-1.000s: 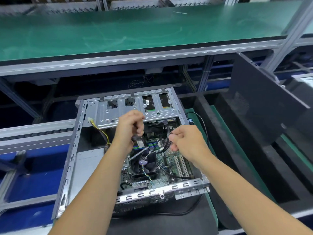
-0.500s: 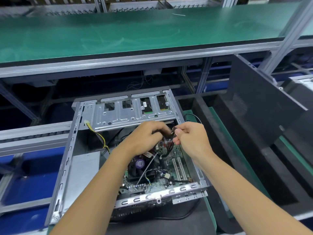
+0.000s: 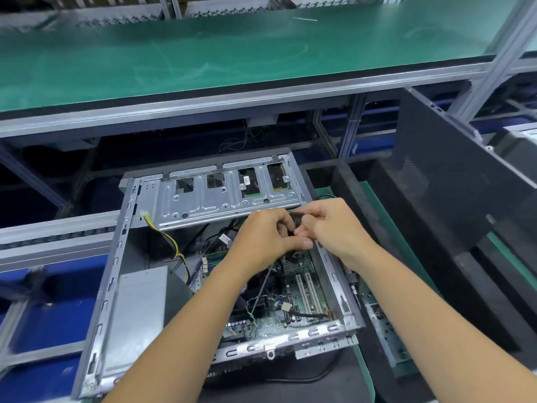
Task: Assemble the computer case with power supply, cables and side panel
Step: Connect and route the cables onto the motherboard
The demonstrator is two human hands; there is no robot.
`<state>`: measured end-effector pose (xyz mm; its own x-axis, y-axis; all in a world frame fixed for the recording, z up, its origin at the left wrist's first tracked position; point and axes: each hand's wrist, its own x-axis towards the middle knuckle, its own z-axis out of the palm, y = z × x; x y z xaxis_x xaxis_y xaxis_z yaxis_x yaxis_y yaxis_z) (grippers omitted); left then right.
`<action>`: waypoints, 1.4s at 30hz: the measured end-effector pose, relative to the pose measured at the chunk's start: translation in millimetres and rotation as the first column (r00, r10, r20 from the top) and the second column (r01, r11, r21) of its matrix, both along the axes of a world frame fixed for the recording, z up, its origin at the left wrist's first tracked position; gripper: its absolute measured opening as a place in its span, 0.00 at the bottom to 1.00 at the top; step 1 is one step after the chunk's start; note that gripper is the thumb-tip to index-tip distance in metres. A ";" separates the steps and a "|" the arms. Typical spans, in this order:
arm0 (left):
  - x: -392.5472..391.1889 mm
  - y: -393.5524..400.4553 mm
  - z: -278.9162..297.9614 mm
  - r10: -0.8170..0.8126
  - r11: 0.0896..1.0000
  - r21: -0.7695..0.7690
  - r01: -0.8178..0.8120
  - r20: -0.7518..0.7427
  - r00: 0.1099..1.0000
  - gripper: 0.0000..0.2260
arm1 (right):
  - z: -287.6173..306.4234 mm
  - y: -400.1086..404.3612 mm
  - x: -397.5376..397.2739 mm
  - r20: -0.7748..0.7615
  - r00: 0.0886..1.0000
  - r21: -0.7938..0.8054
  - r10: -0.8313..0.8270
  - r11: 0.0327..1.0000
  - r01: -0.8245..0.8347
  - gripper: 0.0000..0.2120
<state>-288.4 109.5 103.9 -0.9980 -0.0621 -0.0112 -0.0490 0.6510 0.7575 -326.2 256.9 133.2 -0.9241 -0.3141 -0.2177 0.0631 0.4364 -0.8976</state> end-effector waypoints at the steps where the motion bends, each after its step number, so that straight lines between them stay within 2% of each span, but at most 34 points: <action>1: -1.0 1.0 -0.3 0.010 1.000 -0.015 -0.010 0.002 1.000 0.17 | 0.1 1.1 -1.4 0.004 1.000 0.000 0.029 1.000 -0.029 0.14; 5: -1.5 -0.9 0.3 -0.051 0.998 -0.042 0.052 0.028 0.998 0.14 | -0.5 3.0 -4.8 0.009 0.991 0.027 0.136 0.990 -0.136 0.15; 7: -1.6 -5.9 1.7 -0.111 0.994 -0.004 0.112 0.056 0.992 0.13 | -0.5 0.0 -5.1 0.036 0.987 0.017 0.157 0.987 -0.158 0.10; 10: -1.0 -8.8 3.3 -0.135 0.988 0.081 0.130 0.051 0.990 0.08 | 1.1 -11.7 0.7 0.071 0.997 0.045 0.032 0.998 -0.035 0.01; 12: -0.5 -10.6 2.7 -0.076 0.985 0.155 0.072 0.020 0.997 0.08 | -1.5 -24.7 7.9 0.026 0.998 0.114 -0.065 0.992 0.062 0.07; 15: 1.8 -18.3 3.6 -0.064 0.992 0.110 0.063 0.000 0.998 0.11 | -5.3 -46.1 22.3 -0.122 0.981 0.215 -0.148 0.961 0.172 0.10; 16: 3.2 -22.7 3.9 -0.094 0.991 0.098 0.093 0.007 0.996 0.08 | -8.3 -51.3 25.8 -0.146 0.972 0.198 -0.183 0.957 0.210 0.09; 17: 5.0 -27.3 4.9 -0.119 0.985 0.126 0.116 0.015 0.993 0.03 | -10.8 -54.8 28.4 -0.146 0.965 0.162 -0.219 0.957 0.242 0.08; 18: 7.3 -32.2 6.3 -0.119 0.978 0.176 0.114 0.021 0.993 0.02 | -13.3 -57.1 30.4 -0.130 0.958 0.125 -0.254 0.955 0.270 0.08; 20: 9.4 -43.9 8.7 -0.022 0.949 0.315 0.016 0.015 1.000 0.05 | -18.1 -59.2 31.1 -0.066 0.944 0.046 -0.324 0.944 0.327 0.07; 21: 8.5 -49.4 9.6 0.046 0.943 0.330 -0.037 -0.018 0.999 0.06 | -20.0 -59.8 30.3 -0.021 0.931 -0.004 -0.365 0.931 0.365 0.07; 23: 4.4 -54.5 12.0 0.098 0.975 0.212 -0.073 -0.110 0.989 0.07 | -24.1 -63.0 27.6 0.056 0.896 -0.071 -0.441 0.893 0.444 0.10; 27: -6.1 -49.3 6.4 -0.058 0.997 -0.065 0.046 -0.189 0.980 0.07 | -30.2 -75.1 28.6 0.004 0.833 -0.065 -0.553 0.831 0.552 0.14; 31: -11.7 -44.2 -7.7 -0.197 0.960 -0.249 0.130 -0.267 0.943 0.07 | -37.1 -76.8 39.3 0.054 0.845 -0.136 -0.532 0.835 0.534 0.15; 33: -13.1 -46.0 -12.7 -0.265 0.929 -0.333 0.162 -0.294 0.918 0.10 | -39.6 -78.8 45.0 0.071 0.861 -0.148 -0.504 0.848 0.508 0.11; 35: -13.8 -45.7 -16.1 -0.288 0.917 -0.363 0.168 -0.307 0.907 0.10 | -40.9 -80.3 45.5 0.094 0.831 -0.157 -0.548 0.817 0.555 0.09; 38: -15.1 -43.2 -17.6 -0.259 0.923 -0.364 0.124 -0.351 0.900 0.04 | -44.8 -82.4 41.5 0.199 0.755 -0.151 -0.625 0.742 0.654 0.06; 42: -16.0 -37.4 -19.0 -0.228 0.933 -0.348 0.088 -0.386 0.894 0.03 | -44.6 -88.4 35.9 0.321 0.699 -0.214 -0.639 0.670 0.711 0.02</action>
<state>-304.4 72.1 84.9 -0.9023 0.1670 0.3974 0.3468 0.8287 0.4392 -290.3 168.5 88.6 -0.8523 0.2976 -0.4302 0.4246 -0.0869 -0.9012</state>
